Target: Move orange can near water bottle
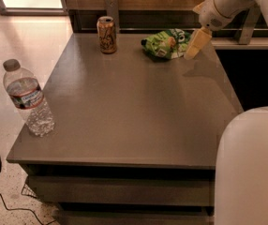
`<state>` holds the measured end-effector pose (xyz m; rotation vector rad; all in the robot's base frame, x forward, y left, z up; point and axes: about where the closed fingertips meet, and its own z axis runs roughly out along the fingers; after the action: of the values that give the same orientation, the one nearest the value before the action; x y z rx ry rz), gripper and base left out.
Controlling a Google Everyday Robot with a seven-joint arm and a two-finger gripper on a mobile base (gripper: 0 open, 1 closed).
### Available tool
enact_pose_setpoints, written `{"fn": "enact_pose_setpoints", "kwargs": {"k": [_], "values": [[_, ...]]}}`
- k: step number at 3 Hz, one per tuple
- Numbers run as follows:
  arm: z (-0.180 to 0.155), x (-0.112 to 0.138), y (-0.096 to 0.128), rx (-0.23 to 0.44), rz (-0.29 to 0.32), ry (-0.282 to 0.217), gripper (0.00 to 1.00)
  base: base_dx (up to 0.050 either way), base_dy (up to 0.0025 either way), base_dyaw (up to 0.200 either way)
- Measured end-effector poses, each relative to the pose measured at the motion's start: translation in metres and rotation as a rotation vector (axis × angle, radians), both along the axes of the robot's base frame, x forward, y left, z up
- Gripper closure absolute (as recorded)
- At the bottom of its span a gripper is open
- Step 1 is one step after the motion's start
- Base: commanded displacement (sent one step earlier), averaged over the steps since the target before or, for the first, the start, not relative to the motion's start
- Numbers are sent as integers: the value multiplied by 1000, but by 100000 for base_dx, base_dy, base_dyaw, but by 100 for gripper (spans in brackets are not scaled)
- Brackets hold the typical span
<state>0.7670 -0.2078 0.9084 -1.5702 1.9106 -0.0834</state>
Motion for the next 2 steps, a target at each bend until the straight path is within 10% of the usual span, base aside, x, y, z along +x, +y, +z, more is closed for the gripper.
{"fn": "enact_pose_setpoints", "kwargs": {"k": [2], "values": [[-28,35,32,76,61,10,0,0,0,0]]}}
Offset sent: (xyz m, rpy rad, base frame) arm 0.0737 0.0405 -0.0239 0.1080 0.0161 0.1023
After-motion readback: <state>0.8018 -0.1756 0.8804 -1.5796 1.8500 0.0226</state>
